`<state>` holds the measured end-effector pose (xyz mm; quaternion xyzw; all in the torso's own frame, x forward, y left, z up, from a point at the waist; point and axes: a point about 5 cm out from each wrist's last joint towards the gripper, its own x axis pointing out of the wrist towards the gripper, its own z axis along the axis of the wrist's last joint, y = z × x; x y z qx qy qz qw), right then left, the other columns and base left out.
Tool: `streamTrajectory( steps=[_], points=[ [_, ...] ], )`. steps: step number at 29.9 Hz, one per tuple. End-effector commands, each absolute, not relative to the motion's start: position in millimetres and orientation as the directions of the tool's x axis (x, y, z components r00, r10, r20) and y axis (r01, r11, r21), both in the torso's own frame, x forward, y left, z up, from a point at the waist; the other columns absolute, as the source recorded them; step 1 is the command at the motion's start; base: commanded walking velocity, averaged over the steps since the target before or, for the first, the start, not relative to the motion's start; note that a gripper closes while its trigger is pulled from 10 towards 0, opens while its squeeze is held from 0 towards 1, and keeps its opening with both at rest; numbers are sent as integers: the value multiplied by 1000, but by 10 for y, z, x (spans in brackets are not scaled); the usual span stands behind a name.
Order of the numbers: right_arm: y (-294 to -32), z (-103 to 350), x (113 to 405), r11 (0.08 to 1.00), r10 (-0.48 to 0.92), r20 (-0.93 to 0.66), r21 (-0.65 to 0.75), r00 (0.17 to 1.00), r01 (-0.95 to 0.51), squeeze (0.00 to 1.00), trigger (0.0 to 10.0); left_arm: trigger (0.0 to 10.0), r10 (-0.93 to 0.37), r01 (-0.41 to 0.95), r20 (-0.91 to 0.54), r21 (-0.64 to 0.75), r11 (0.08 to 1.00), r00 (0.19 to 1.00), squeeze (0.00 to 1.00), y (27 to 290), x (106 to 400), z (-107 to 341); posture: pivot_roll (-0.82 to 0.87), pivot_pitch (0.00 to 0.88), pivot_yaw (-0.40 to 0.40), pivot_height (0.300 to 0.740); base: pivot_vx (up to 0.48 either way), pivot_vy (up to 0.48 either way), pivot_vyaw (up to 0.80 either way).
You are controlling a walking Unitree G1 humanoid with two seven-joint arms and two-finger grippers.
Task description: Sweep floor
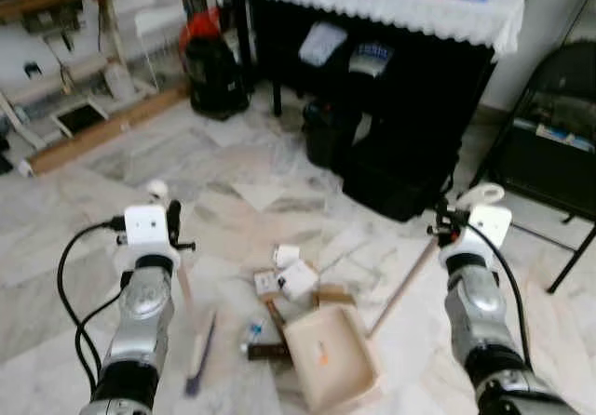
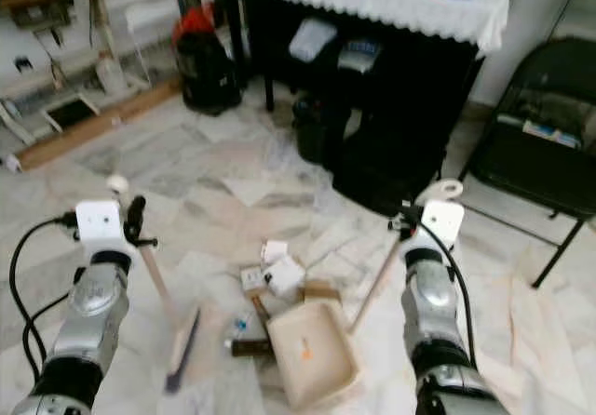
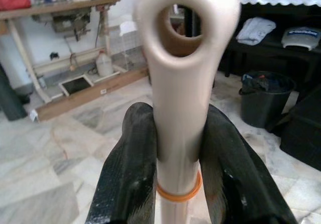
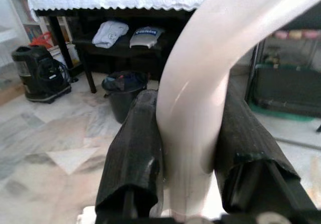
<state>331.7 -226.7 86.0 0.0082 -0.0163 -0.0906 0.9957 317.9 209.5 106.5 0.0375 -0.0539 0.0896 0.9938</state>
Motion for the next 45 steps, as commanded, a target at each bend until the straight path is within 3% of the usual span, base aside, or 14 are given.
streamTrajectory(
  steps=[1, 27, 45],
  points=[
    [-2217, 914, 3336, 985, -174, 66, 33, 982, 172, 0, 10000, 10000, 181, -193, 142, 72, 979, 973, 0, 2135, 3188, 1133, -34, 0, -10, 740, 0, 0, 0],
    [-2261, 800, 3277, 955, -189, 12, -229, 982, 187, 0, 10000, 10000, 185, -193, 98, 81, 978, 978, 0, 2132, 3134, 1029, -38, 0, -13, 740, 0, 0, 0],
    [-2308, 794, 3305, 928, -290, -1, -247, 957, 281, 0, 10000, 10000, 134, -134, 7, 50, 990, 991, 0, 2061, 3115, 894, -29, 0, -12, 740, 0, 0, 0]
  ],
)
